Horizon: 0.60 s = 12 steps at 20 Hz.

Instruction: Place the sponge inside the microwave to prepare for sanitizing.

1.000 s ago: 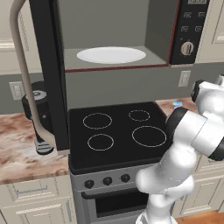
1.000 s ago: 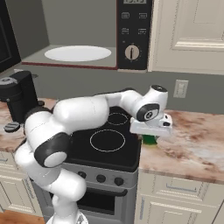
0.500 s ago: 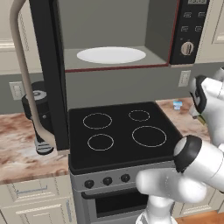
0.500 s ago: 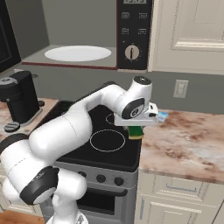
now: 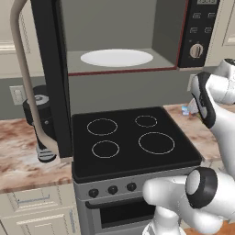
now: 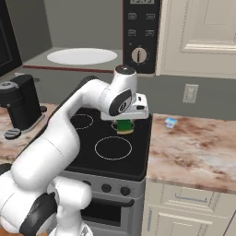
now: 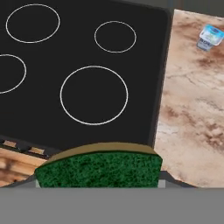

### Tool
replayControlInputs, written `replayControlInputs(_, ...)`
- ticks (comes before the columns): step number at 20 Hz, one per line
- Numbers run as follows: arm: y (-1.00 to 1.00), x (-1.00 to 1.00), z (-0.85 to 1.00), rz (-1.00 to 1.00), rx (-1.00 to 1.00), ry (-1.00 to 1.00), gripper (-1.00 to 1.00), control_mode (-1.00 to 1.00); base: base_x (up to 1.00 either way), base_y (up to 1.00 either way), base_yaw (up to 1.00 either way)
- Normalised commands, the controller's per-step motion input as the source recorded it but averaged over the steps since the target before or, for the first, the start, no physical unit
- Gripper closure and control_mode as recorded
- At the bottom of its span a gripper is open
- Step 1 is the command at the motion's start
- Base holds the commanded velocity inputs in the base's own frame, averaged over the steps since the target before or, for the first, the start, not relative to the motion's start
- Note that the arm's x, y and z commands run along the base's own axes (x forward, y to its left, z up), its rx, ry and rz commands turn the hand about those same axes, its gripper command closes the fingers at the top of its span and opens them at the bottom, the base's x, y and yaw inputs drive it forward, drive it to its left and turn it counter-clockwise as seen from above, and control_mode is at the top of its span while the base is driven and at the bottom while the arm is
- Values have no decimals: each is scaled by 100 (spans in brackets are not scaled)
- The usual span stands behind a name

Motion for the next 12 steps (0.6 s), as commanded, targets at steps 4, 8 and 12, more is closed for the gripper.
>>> replayControlInputs(4, 58, 0, 54, 0, 2, -6, 100, -100, 0, 0, 0)
replayControlInputs(8, 59, 0, 48, 0, 4, -11, 100, -100, 0, 0, 0)
replayControlInputs(12, 62, 0, 49, 0, 6, -21, 100, -100, 0, 0, 0)
